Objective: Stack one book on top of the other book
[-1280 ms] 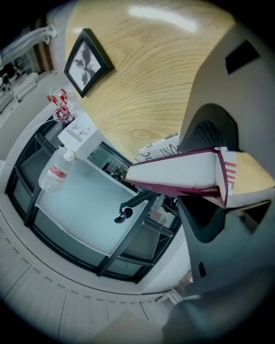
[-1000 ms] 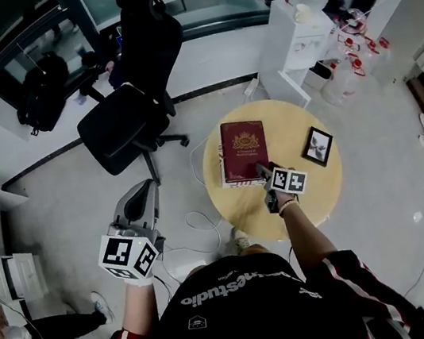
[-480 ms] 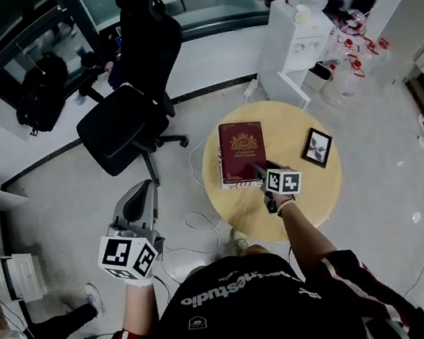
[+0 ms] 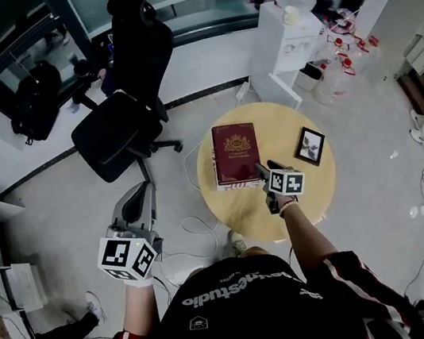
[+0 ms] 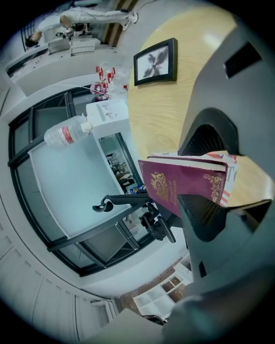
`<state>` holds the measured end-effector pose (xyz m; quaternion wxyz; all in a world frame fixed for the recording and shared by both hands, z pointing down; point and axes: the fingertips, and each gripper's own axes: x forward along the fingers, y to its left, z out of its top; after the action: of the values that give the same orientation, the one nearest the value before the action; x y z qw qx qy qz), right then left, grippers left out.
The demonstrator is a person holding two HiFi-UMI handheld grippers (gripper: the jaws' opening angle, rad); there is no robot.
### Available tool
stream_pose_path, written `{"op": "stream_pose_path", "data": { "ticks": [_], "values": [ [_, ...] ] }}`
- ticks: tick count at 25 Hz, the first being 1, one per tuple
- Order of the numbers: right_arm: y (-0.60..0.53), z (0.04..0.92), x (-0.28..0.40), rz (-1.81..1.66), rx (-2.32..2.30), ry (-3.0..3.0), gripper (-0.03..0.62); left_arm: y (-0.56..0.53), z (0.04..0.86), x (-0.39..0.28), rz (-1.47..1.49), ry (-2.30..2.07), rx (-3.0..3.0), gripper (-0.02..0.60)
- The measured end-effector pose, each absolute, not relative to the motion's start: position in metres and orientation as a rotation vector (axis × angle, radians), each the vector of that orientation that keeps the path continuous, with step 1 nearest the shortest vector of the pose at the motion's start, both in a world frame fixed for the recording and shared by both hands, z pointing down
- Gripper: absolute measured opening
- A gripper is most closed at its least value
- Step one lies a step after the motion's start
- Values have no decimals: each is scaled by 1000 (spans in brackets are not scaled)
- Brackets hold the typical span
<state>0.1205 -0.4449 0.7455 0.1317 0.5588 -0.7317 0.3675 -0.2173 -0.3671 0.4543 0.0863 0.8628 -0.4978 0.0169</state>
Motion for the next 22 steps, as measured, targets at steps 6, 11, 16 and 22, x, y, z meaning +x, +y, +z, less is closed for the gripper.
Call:
{"op": "stream_pose_path", "data": {
  "ticks": [6,11,16,22],
  "values": [
    [-433,715,131,1014,1693,-2144,249,-360,448,-213,14,-1442,2610,15],
    [-411,684,135,970,1759,-2162,249,-346,443,-214,11,-1406,2648,15],
    [-383,651,132,888,1811,-2178,249,-328,440,-223,-35,-1378,2665,15],
    [-332,614,120,817,1833,-2204,250,-304,441,-230,-61,-1330,2691,15]
  ]
}}
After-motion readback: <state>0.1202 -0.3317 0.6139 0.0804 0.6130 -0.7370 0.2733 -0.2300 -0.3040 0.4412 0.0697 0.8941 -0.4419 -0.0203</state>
